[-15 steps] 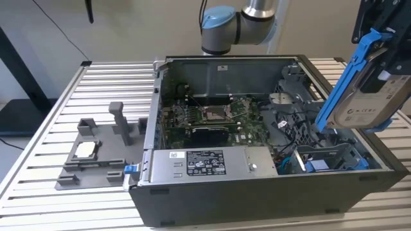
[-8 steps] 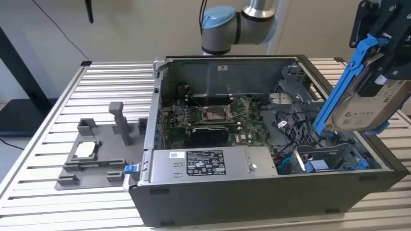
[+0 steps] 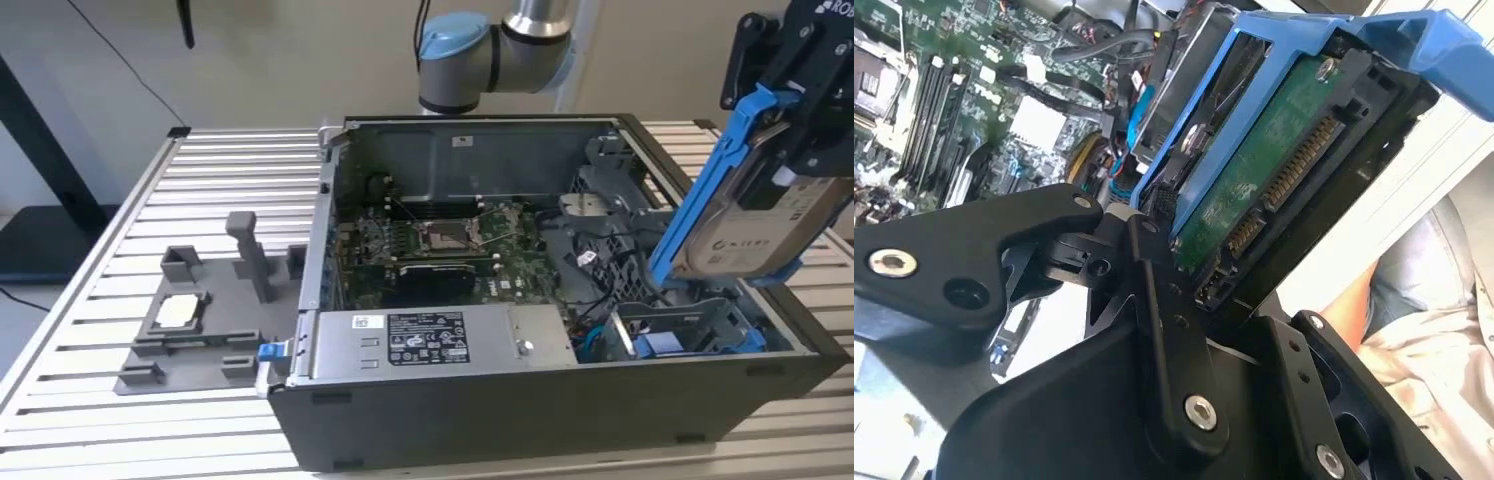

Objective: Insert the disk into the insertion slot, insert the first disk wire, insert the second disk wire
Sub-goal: 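Insert the disk into the insertion slot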

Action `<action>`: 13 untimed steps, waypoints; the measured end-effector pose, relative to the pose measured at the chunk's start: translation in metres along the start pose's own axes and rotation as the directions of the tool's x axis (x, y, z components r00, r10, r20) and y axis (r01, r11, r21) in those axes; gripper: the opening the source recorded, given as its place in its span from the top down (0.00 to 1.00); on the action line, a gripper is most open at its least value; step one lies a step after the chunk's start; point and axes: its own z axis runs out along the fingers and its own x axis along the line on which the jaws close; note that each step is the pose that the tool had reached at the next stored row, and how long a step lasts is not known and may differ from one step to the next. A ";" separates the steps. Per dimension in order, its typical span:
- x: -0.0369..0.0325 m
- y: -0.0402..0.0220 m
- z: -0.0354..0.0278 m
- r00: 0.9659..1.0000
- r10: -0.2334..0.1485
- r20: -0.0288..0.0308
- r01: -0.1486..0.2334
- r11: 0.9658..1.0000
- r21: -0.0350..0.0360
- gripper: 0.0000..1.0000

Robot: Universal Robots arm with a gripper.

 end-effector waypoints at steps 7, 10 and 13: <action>0.0000 -0.0003 0.0073 1.000 -0.006 0.000 0.006 1.000 0.000 0.67; 0.0000 -0.0004 0.0103 1.000 -0.008 0.000 0.008 1.000 0.000 0.67; -0.0001 -0.0005 0.0134 1.000 -0.010 0.000 0.010 1.000 0.000 0.67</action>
